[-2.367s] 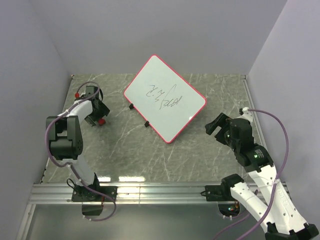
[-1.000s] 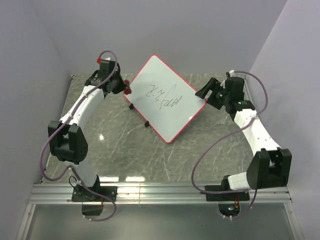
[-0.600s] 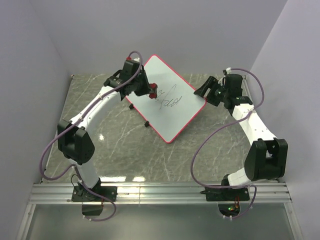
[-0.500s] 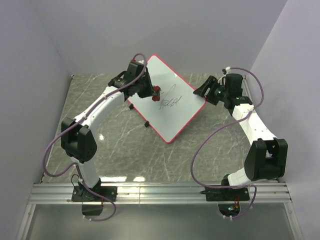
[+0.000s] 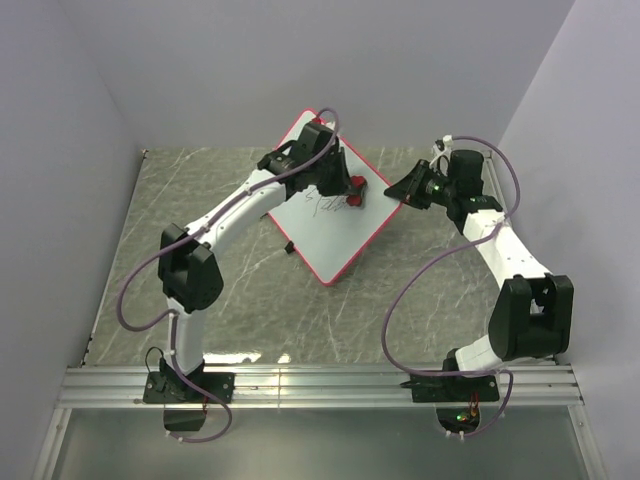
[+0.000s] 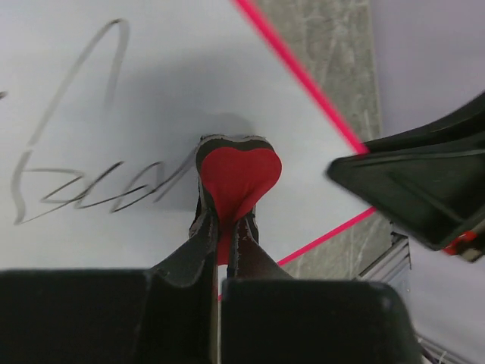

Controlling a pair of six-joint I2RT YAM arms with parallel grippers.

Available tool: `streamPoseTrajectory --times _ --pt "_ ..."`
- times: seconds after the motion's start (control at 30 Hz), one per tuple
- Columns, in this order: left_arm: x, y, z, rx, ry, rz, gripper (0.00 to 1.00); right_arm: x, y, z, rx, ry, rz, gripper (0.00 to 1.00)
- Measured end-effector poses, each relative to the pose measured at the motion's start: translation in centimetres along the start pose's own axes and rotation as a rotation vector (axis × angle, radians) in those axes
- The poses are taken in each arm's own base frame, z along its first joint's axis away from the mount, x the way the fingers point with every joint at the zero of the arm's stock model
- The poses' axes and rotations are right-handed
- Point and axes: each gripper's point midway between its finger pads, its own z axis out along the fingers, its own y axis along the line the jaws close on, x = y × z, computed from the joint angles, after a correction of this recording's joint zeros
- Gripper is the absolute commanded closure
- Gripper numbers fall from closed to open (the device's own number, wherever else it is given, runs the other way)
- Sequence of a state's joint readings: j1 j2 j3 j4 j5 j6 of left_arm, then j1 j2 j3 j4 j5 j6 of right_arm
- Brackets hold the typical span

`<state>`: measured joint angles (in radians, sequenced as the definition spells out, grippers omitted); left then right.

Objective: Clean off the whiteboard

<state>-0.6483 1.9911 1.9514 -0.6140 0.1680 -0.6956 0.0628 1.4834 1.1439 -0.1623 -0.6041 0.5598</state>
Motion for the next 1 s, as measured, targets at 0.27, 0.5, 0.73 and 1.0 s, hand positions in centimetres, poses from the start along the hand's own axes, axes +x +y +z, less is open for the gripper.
streamPoseTrajectory --times 0.27,0.5,0.73,1.0 --pt "0.2 -2.9 1.4 0.057 0.006 0.021 1.0 1.2 1.6 0.4 -0.084 0.04 -0.037 0.99" --pt "0.4 -0.4 2.1 0.037 0.008 -0.05 1.0 1.5 1.0 0.3 -0.074 0.047 -0.05 1.0" --pt "1.1 9.0 1.9 -0.116 0.018 -0.201 1.0 1.8 0.6 0.3 -0.07 0.054 -0.059 1.0" --pt "2.8 15.7 1.2 -0.246 0.034 -0.288 1.0 1.9 0.6 0.3 -0.079 0.059 -0.078 1.0"
